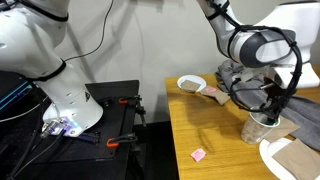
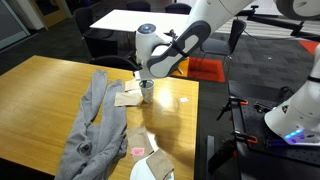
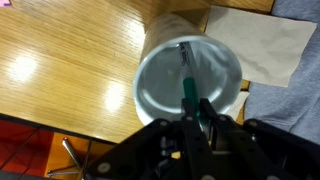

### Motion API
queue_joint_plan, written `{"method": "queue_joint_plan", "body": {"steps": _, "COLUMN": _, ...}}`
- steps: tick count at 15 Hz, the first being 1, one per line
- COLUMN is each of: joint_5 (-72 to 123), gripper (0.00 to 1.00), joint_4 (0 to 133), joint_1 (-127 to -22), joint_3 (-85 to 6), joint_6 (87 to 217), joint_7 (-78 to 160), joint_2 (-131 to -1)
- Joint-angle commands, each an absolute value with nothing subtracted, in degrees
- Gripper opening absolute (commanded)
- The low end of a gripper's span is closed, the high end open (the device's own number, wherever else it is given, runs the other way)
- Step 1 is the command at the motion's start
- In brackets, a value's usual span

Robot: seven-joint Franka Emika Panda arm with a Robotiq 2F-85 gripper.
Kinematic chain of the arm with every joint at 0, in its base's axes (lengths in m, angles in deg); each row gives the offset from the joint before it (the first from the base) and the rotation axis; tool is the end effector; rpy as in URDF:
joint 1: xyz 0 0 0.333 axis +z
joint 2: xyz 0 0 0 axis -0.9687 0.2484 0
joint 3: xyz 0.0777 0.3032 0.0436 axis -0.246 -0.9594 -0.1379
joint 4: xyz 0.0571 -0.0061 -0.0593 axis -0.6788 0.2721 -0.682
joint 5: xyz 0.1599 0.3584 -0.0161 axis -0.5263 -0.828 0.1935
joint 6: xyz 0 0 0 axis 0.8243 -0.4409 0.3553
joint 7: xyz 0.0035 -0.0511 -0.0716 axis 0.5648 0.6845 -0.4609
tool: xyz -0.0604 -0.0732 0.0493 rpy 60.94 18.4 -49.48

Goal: Pick the pen from the cup and put it on the table

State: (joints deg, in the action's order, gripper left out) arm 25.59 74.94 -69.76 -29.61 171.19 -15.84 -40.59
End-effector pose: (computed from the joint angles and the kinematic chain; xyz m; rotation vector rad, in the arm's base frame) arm 0.6747 -0.0775 0.1833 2.6023 -1.5866 0.4079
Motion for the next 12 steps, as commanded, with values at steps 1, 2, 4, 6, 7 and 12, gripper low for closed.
{"method": "queue_joint_plan", "body": {"steps": 1, "joint_5": 26.0, "gripper": 0.03, "joint_4": 76.0, "joint_1": -67.0, "joint_3": -27.4, "joint_6": 169.0, "joint_7": -17.2, "joint_2": -42.9}}
{"method": "queue_joint_plan", "body": {"steps": 2, "joint_5": 26.2, "gripper": 0.03, "joint_4": 76.5, "joint_1": -66.6, "joint_3": -27.1, "joint_6": 168.6, "joint_7": -17.1, "joint_2": -43.6}}
{"method": "queue_joint_plan", "body": {"steps": 4, "joint_5": 26.9, "gripper": 0.03, "joint_4": 77.4, "joint_1": -65.7, "joint_3": -26.5, "joint_6": 167.6, "joint_7": -16.9, "joint_2": -45.0}}
{"method": "queue_joint_plan", "body": {"steps": 6, "joint_5": 28.3, "gripper": 0.03, "joint_4": 78.2, "joint_1": -64.5, "joint_3": -25.2, "joint_6": 166.5, "joint_7": -17.6, "joint_2": -46.8}}
{"method": "queue_joint_plan", "body": {"steps": 7, "joint_5": 29.1, "gripper": 0.03, "joint_4": 78.7, "joint_1": -64.0, "joint_3": -24.8, "joint_6": 166.1, "joint_7": -17.7, "joint_2": -47.8}}
{"method": "queue_joint_plan", "body": {"steps": 12, "joint_5": 35.2, "gripper": 0.03, "joint_4": 81.6, "joint_1": -62.7, "joint_3": -22.8, "joint_6": 161.8, "joint_7": -17.6, "joint_2": -55.0}}
